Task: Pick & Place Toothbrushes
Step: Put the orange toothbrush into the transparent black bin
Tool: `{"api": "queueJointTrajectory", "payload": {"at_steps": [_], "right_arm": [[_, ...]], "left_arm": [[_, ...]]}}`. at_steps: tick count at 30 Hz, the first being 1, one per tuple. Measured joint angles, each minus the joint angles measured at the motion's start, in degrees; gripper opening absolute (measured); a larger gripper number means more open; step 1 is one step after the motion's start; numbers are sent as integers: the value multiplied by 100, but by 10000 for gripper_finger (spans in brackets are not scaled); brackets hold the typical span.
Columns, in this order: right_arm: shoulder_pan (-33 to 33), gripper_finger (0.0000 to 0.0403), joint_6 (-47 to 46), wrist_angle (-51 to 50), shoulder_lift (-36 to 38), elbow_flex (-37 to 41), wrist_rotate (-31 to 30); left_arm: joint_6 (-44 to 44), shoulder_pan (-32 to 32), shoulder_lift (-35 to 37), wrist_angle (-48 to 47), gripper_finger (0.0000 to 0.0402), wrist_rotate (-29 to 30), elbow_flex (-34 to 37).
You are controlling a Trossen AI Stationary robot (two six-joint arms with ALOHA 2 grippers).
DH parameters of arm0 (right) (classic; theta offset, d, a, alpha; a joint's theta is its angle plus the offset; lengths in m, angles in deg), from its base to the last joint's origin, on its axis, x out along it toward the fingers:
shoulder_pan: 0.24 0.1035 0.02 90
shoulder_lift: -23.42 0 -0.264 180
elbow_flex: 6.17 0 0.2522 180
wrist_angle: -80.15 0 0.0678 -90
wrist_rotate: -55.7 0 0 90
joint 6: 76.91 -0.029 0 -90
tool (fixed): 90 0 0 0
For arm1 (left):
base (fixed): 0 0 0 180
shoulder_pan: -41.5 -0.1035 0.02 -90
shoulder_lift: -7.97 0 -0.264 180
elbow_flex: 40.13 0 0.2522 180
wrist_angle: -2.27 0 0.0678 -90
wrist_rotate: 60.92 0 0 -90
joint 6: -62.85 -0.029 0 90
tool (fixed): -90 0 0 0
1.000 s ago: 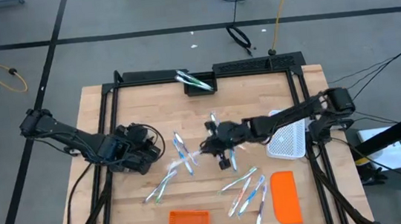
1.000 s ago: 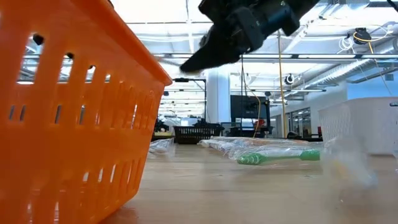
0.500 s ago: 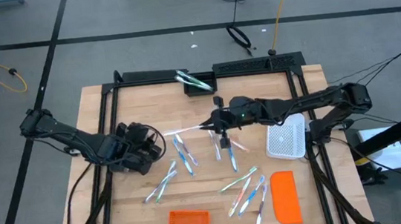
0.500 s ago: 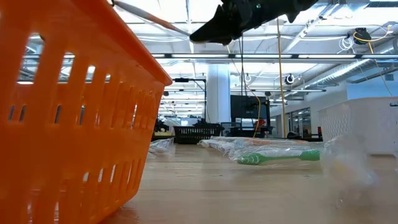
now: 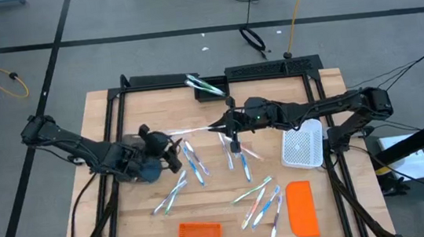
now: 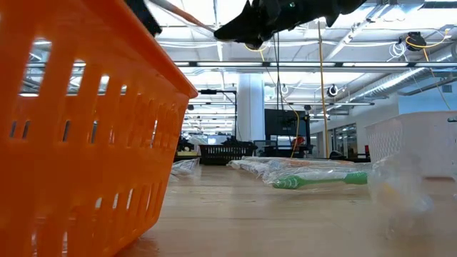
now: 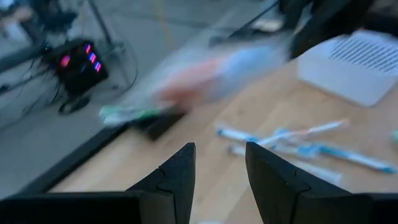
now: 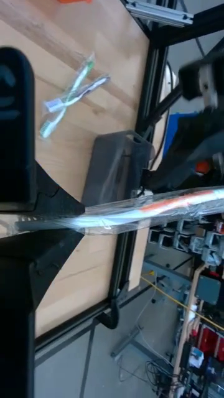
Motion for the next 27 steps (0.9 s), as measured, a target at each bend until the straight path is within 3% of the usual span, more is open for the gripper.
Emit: {"api": "queueJointTrajectory", "payload": {"at_steps": [8,20,27], "right_arm": [[20,16,2,134,0,-4,7],[50,18,10,231,0,-7,22],[52,19,17,230,2,-11,28]], "left_arm": [[-1567,0,0,1452,143,-295,0],[-2179,-282,0,2103,143,-309,0],[-3076,-341,0,2930,143,-351,0]]}}
